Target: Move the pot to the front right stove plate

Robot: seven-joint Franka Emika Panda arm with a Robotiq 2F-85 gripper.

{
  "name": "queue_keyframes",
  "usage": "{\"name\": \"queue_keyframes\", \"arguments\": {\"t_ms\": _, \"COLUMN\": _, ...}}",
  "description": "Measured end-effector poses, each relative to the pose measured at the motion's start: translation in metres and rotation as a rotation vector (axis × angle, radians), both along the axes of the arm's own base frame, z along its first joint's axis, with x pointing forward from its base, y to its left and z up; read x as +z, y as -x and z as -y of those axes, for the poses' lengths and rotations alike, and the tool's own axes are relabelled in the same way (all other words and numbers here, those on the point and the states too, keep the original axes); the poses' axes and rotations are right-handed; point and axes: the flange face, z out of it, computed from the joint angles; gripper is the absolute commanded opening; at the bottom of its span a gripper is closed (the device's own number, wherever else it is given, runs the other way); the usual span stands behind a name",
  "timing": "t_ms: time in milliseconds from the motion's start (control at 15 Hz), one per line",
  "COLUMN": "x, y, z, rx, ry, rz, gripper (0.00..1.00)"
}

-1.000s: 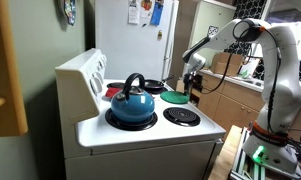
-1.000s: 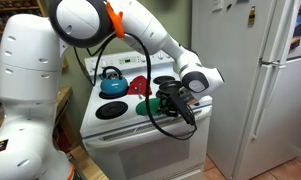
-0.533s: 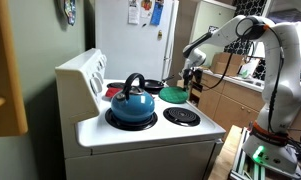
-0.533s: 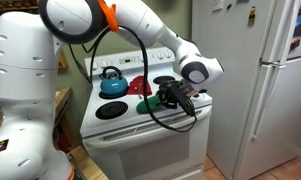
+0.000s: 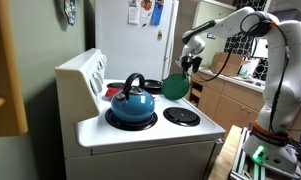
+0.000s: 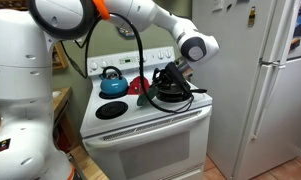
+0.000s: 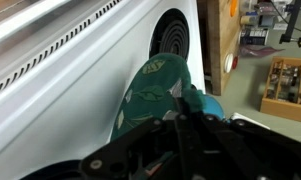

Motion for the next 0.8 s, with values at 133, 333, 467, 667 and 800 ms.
{"name": "queue_keyframes", "arguments": {"t_ms": 133, "x": 0.015, "y": -0.007, "z": -0.007, "rx": 0.024, "ry": 0.008, "rz": 0.030, "gripper": 0.06}}
{"name": "queue_keyframes", "arguments": {"t_ms": 333, "x": 0.020, "y": -0.010, "z": -0.012, "rx": 0.036, "ry": 0.011, "rz": 0.039, "gripper": 0.06}}
{"name": "queue_keyframes", "arguments": {"t_ms": 467, "x": 0.019, "y": -0.010, "z": -0.011, "rx": 0.037, "ry": 0.011, "rz": 0.040, "gripper": 0.01}}
{"name": "queue_keyframes", "arguments": {"t_ms": 667, "x": 0.020, "y": -0.012, "z": -0.012, "rx": 0.039, "ry": 0.000, "rz": 0.053, "gripper": 0.01}}
{"name": "queue_keyframes", "arguments": {"t_ms": 800, "x": 0.021, "y": -0.016, "z": -0.014, "rx": 0.040, "ry": -0.042, "rz": 0.073, "gripper": 0.01}}
